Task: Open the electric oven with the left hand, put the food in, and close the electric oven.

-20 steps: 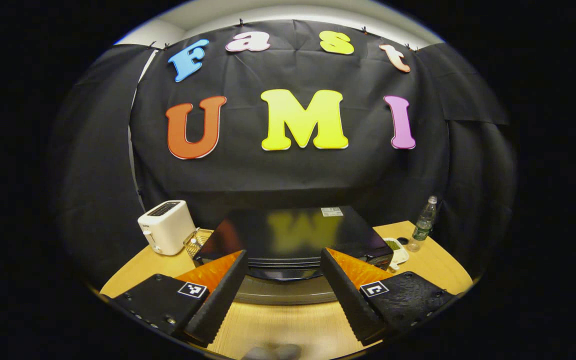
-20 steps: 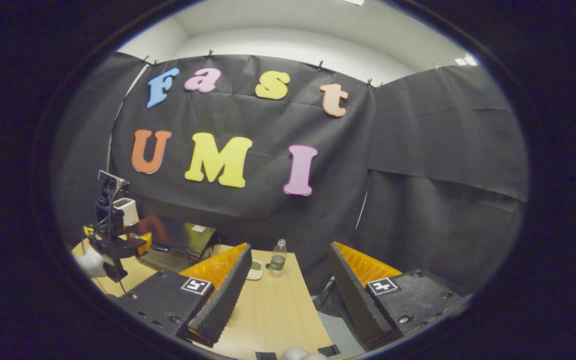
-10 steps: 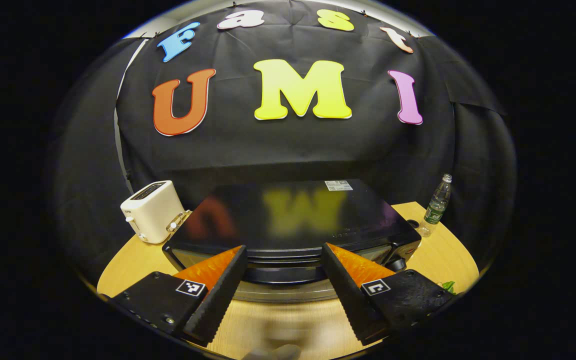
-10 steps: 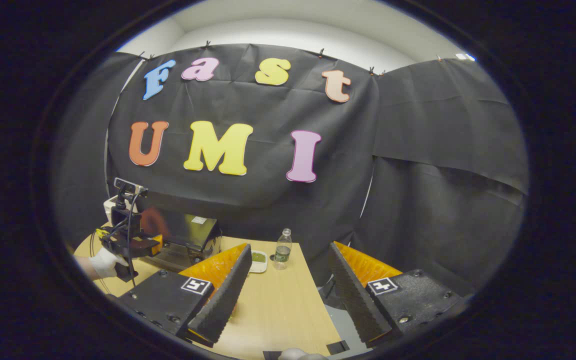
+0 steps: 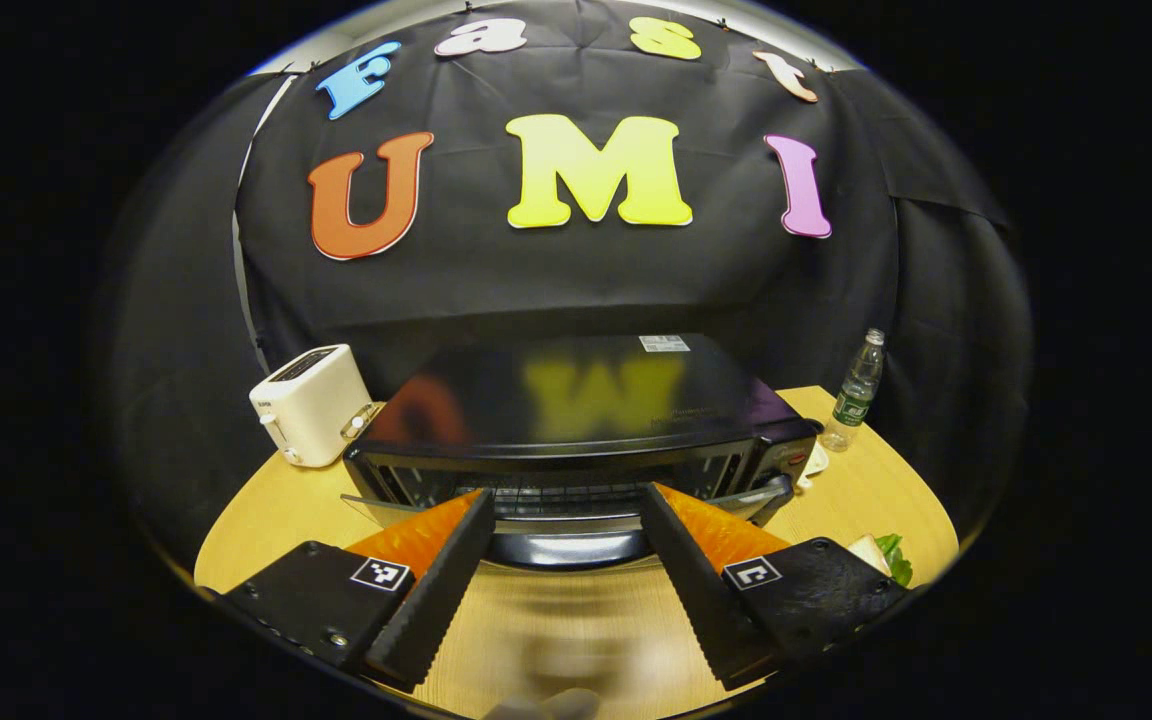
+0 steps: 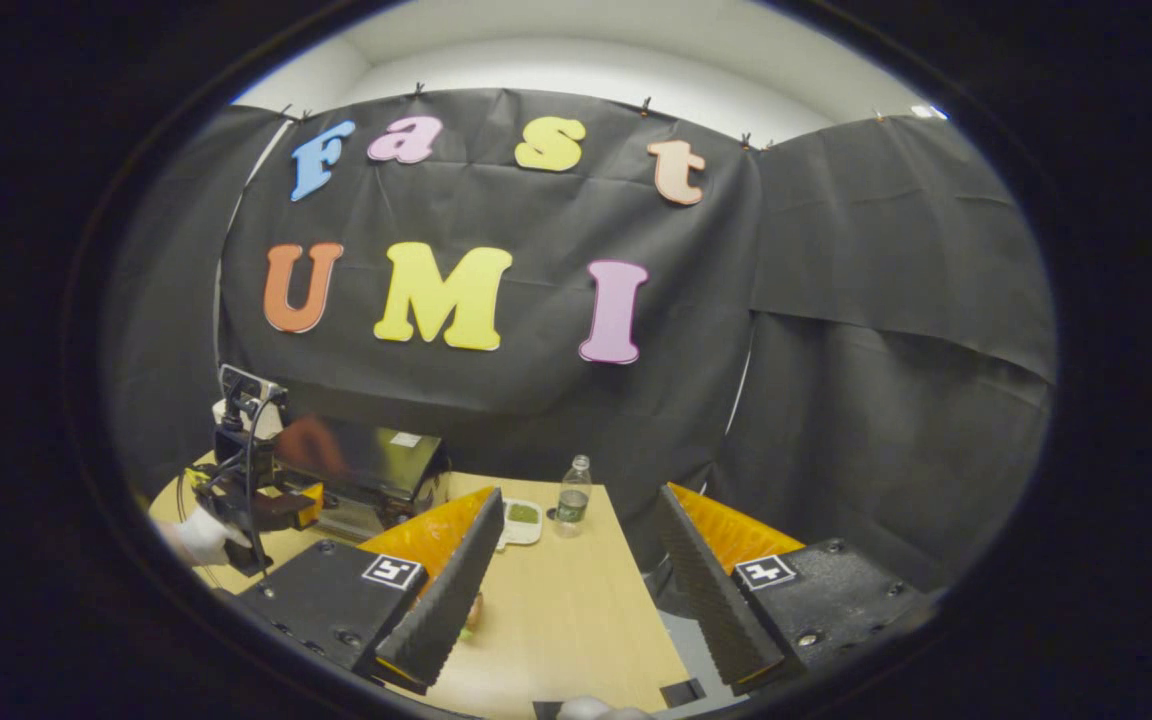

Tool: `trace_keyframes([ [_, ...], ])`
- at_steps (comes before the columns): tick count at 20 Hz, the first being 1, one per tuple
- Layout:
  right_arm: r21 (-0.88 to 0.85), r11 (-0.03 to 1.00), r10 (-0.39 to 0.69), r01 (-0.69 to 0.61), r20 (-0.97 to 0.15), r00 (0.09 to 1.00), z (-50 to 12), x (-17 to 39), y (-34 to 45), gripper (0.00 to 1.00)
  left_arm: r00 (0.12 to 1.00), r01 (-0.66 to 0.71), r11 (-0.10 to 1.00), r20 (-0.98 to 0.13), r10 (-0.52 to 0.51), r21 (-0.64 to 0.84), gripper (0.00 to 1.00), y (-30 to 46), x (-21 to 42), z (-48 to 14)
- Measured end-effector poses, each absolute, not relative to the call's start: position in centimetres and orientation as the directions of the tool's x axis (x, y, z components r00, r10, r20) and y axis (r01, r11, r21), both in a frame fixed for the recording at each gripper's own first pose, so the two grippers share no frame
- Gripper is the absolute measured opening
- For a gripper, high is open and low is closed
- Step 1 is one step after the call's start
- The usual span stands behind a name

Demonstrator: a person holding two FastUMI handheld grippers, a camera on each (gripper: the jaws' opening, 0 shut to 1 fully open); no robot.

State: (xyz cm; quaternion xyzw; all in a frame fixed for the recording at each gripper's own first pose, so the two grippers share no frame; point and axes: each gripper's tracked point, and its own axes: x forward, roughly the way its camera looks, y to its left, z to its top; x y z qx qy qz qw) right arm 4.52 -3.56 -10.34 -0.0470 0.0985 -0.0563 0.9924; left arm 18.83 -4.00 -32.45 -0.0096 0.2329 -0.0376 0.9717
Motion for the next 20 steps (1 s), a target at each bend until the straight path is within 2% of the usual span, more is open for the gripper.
trace_keyframes([
  [12,-0.103,0.991,-0.109,0.088,-0.220,0.970,-12.8,1.8,-3.0,0.98,0.859,0.065,0.996,-0.505,-0.087,-0.061,0.98,-4.1,10.3,-37.5],
  [20,-0.117,0.988,-0.132,0.103,-0.275,0.952,-16.0,-0.5,-3.5,0.98,0.838,0.075,0.996,-0.538,-0.091,-0.051,0.98,-4.7,7.6,-42.1],
])
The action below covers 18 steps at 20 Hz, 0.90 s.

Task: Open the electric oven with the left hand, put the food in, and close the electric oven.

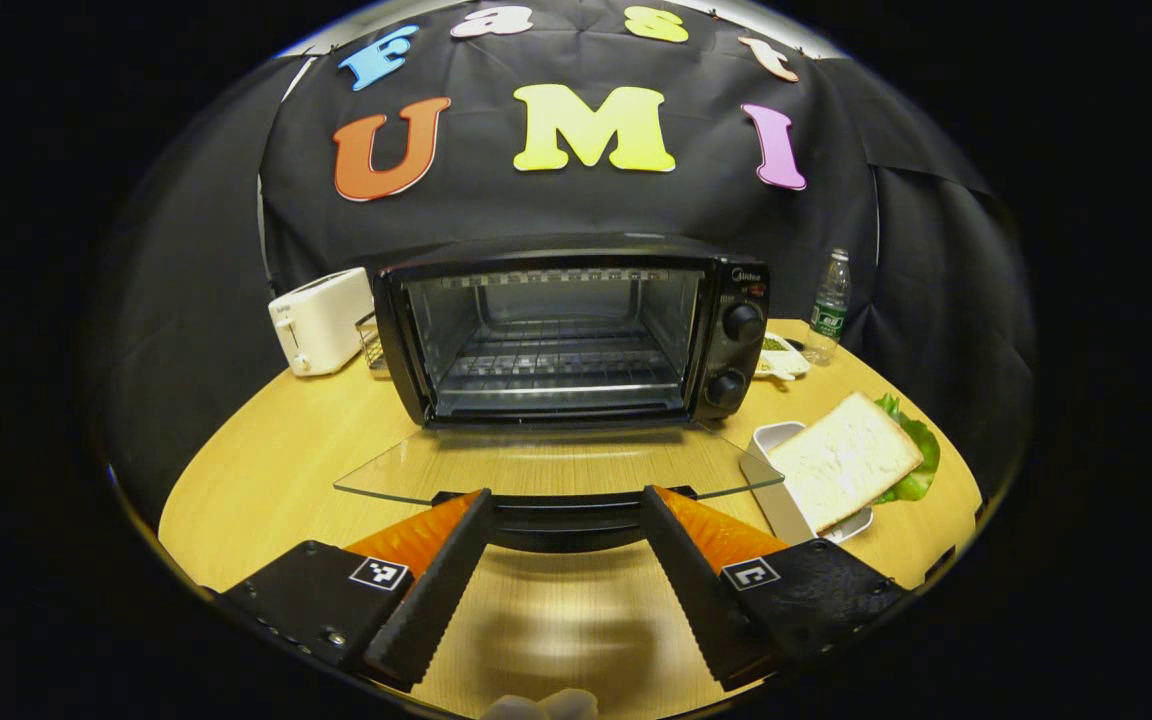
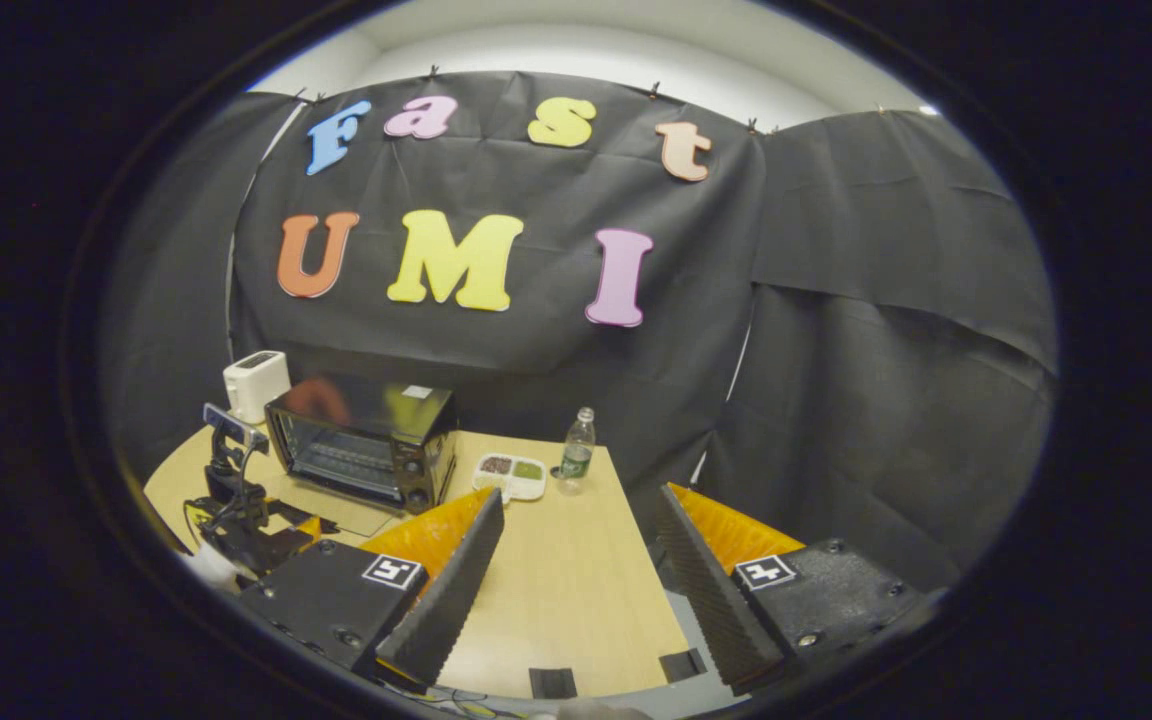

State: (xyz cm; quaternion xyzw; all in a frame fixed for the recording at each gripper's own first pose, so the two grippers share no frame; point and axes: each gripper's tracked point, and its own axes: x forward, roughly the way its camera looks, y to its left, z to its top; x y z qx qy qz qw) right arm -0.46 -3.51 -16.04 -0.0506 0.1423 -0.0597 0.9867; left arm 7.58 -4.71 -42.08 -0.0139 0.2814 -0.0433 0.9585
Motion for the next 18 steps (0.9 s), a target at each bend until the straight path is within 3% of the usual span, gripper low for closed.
trace_keyframes([
  [7,-0.130,0.987,-0.133,0.095,-0.319,0.939,-18.4,-0.8,-3.0,0.98,0.749,0.066,0.995,-0.655,-0.096,-0.071,0.95,-5.1,5.7,-47.2],
  [9,-0.140,0.985,-0.141,0.100,-0.332,0.933,-19.3,-0.9,-3.2,0.98,0.756,0.081,0.995,-0.648,-0.096,-0.053,1.00,-5.0,5.8,-47.2],
  [10,-0.140,0.985,-0.144,0.101,-0.339,0.930,-19.9,-0.9,-3.4,0.98,0.751,0.085,0.995,-0.653,-0.096,-0.049,0.95,-5.0,5.6,-47.5],
  [14,-0.127,0.987,-0.139,0.099,-0.359,0.923,-20.8,-0.5,-3.2,0.98,0.752,0.070,0.995,-0.652,-0.097,-0.068,0.96,-4.5,5.8,-47.8],
  [18,-0.102,0.992,-0.111,0.079,-0.364,0.925,-21.6,0.6,-2.9,0.98,0.803,0.068,0.997,-0.591,-0.074,-0.034,0.96,-2.4,5.1,-43.5],
])
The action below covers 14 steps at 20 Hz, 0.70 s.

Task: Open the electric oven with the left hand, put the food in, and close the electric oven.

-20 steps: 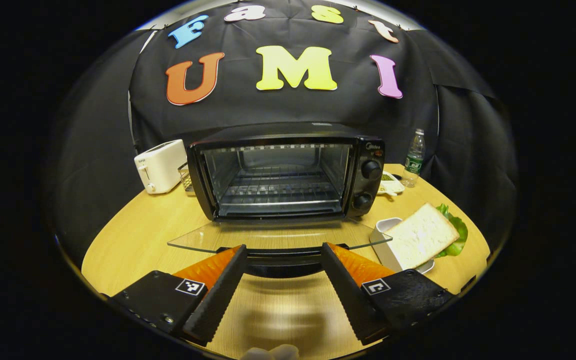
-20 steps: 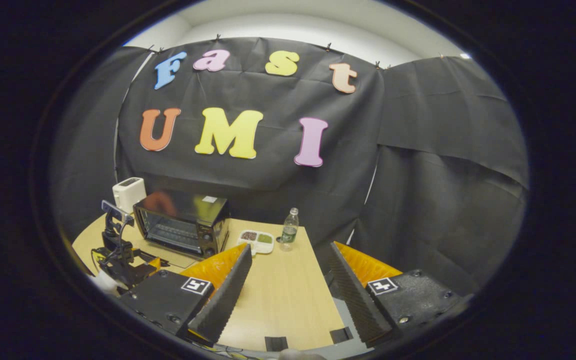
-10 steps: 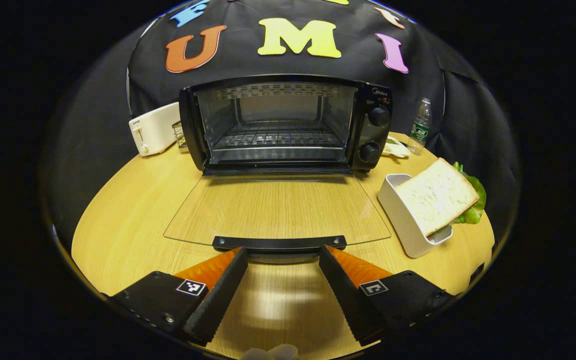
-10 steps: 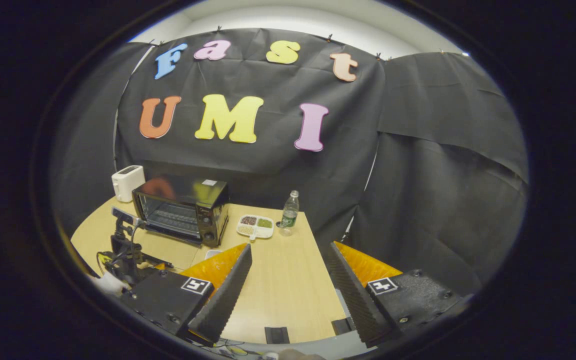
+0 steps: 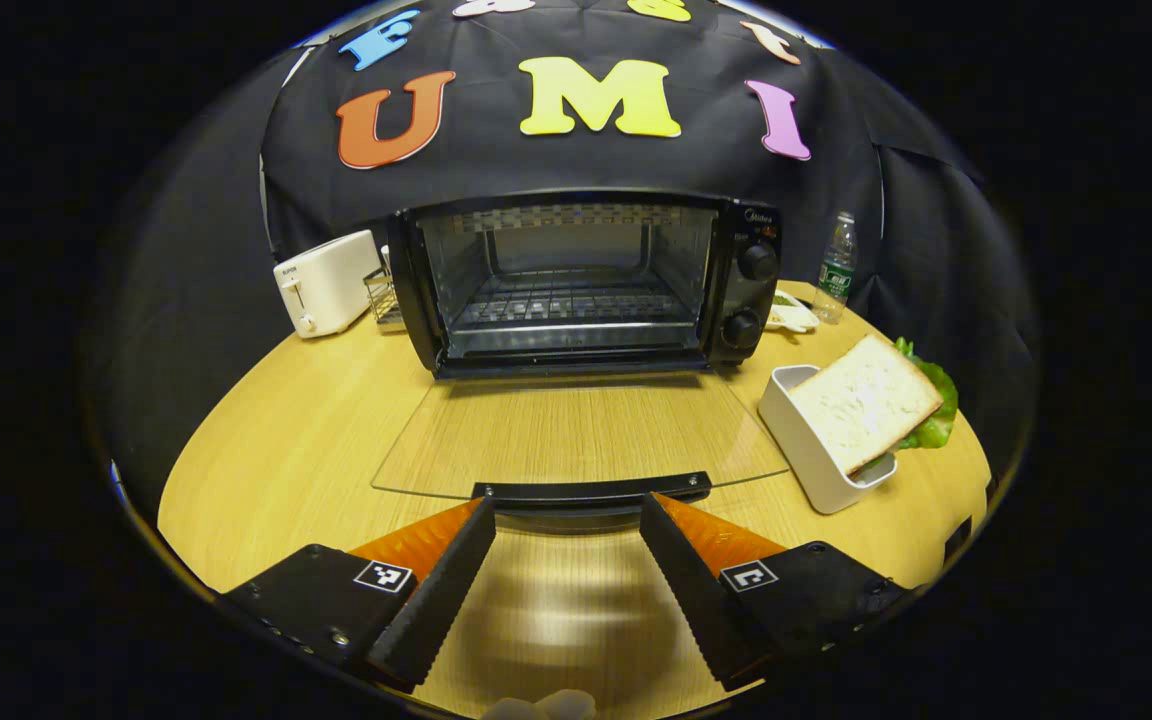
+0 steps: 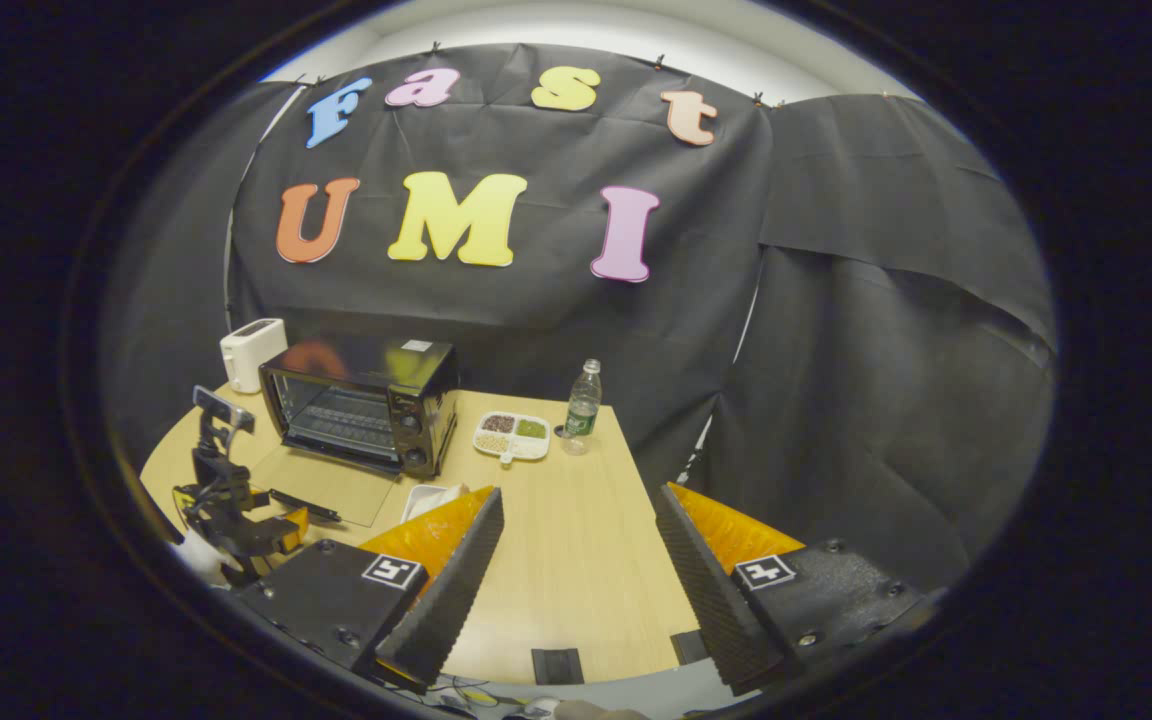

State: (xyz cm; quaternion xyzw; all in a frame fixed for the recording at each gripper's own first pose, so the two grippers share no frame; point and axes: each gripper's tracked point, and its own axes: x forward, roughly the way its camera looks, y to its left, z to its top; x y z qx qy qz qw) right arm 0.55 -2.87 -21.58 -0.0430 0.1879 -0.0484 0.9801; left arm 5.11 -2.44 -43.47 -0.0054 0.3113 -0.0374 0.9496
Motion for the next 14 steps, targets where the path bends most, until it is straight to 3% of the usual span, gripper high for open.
trace_keyframes([
  [2,-0.079,0.996,-0.074,0.047,-0.387,0.919,-22.8,1.6,-2.3,0.98,0.837,0.064,0.998,-0.544,-0.067,-0.023,1.00,-1.6,4.7,-40.6],
  [3,-0.066,0.997,-0.055,0.031,-0.406,0.912,-23.7,2.1,-2.0,0.98,0.851,0.063,0.998,-0.522,-0.065,-0.023,0.96,-1.3,4.3,-39.0],
  [7,0.036,0.998,0.058,-0.046,-0.483,0.874,-28.3,4.6,-0.4,0.99,0.915,0.060,0.998,-0.399,-0.056,-0.003,0.96,-0.3,3.6,-30.8],
  [14,0.316,0.934,0.338,-0.167,-0.627,0.702,-37.2,8.9,3.4,0.97,0.971,-0.003,1.000,-0.239,-0.003,-0.023,0.96,-0.5,3.1,-19.2],
])
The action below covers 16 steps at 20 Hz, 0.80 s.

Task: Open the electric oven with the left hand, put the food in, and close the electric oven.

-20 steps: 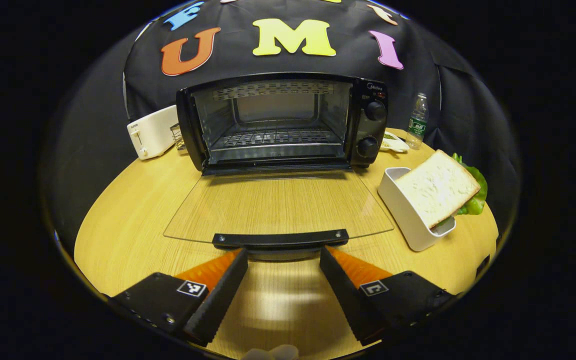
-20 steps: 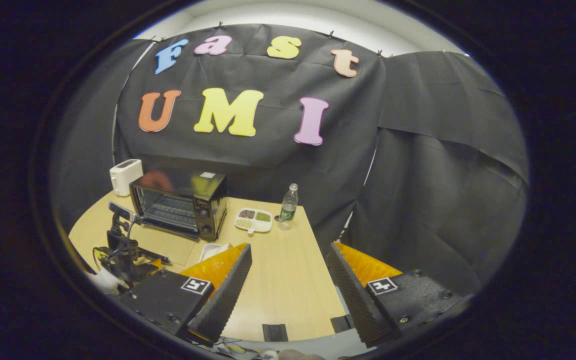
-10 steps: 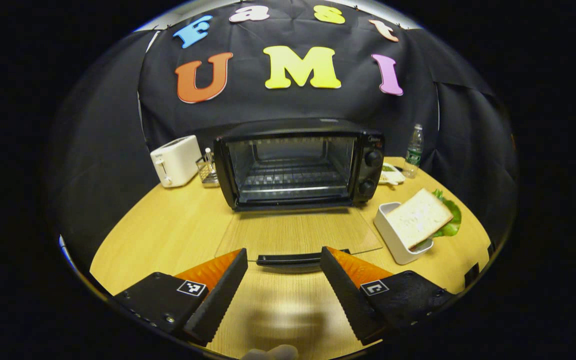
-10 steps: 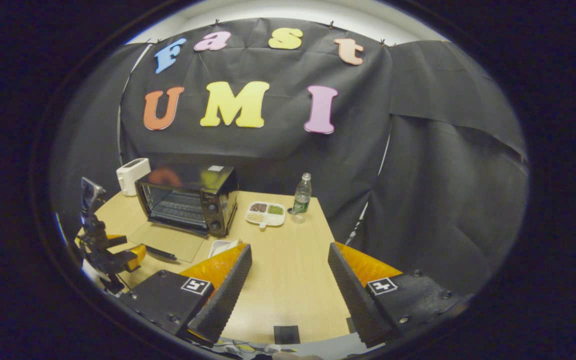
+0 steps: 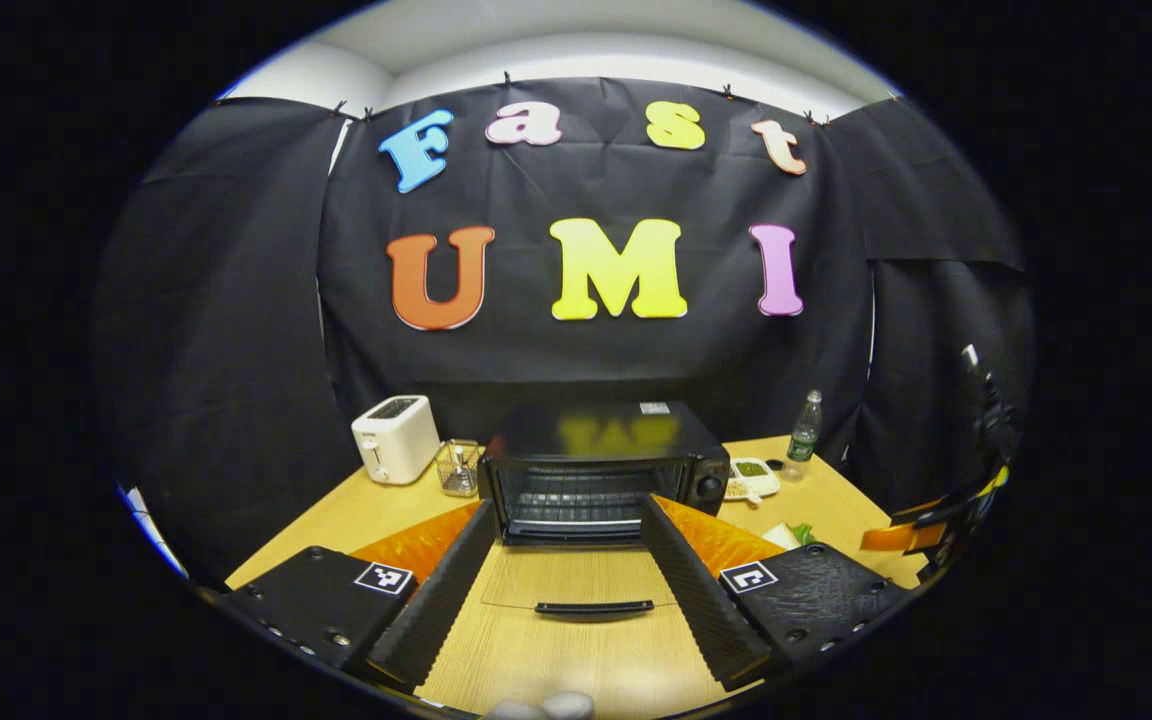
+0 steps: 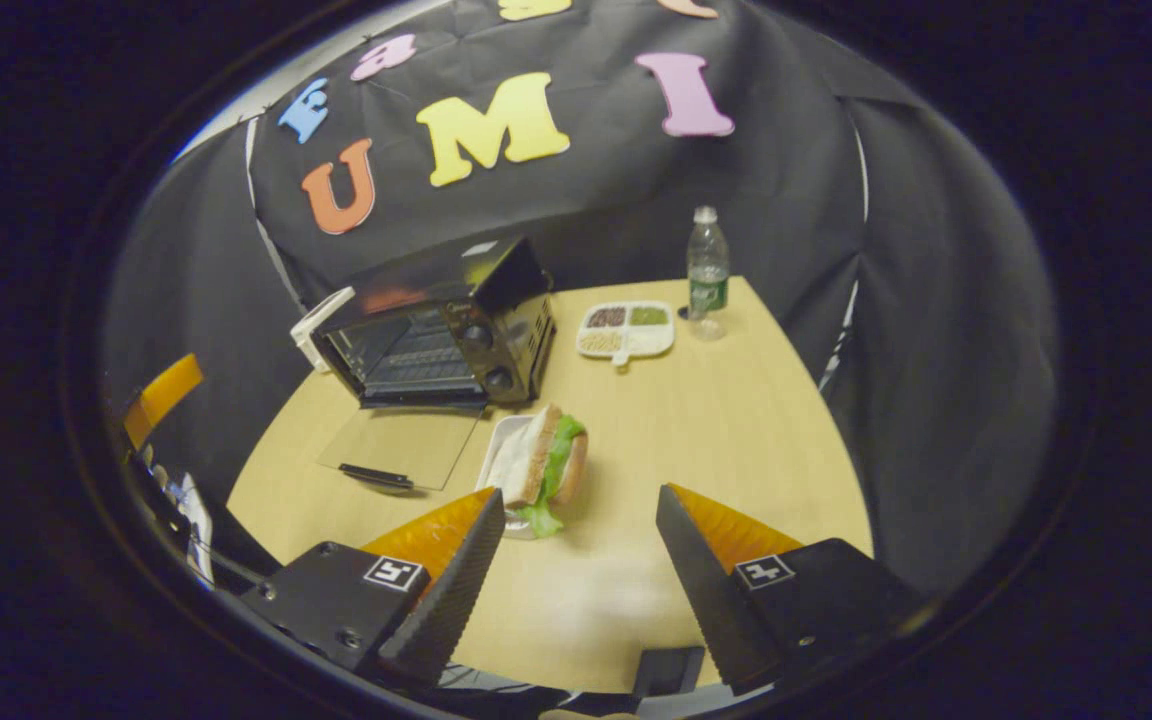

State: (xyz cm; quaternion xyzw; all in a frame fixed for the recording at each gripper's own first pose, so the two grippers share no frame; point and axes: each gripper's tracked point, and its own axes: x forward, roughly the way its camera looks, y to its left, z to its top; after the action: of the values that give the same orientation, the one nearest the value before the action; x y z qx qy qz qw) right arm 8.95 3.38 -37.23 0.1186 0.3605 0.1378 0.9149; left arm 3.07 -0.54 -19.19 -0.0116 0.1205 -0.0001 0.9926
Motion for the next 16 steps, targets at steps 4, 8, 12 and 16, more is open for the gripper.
trace_keyframes([
  [4,0.456,0.867,0.474,-0.200,-0.632,0.613,-39.6,12.0,5.7,0.92,0.981,-0.040,0.999,-0.188,0.043,0.020,0.96,-1.1,2.8,-15.8],
  [8,0.516,0.825,0.552,-0.230,-0.651,0.521,-41.6,14.8,7.2,0.91,0.974,-0.076,0.996,-0.209,0.083,0.037,0.95,-2.4,2.9,-15.6],
  [12,0.590,0.779,0.618,-0.214,-0.663,0.423,-43.4,16.4,8.3,0.87,0.968,-0.104,0.993,-0.223,0.115,0.063,0.95,-3.3,3.3,-15.4],
  [16,0.673,0.719,0.684,-0.174,-0.641,0.348,-43.5,16.8,9.3,0.56,0.956,-0.128,0.990,-0.259,0.140,0.062,0.95,-3.8,3.7,-16.1],
])
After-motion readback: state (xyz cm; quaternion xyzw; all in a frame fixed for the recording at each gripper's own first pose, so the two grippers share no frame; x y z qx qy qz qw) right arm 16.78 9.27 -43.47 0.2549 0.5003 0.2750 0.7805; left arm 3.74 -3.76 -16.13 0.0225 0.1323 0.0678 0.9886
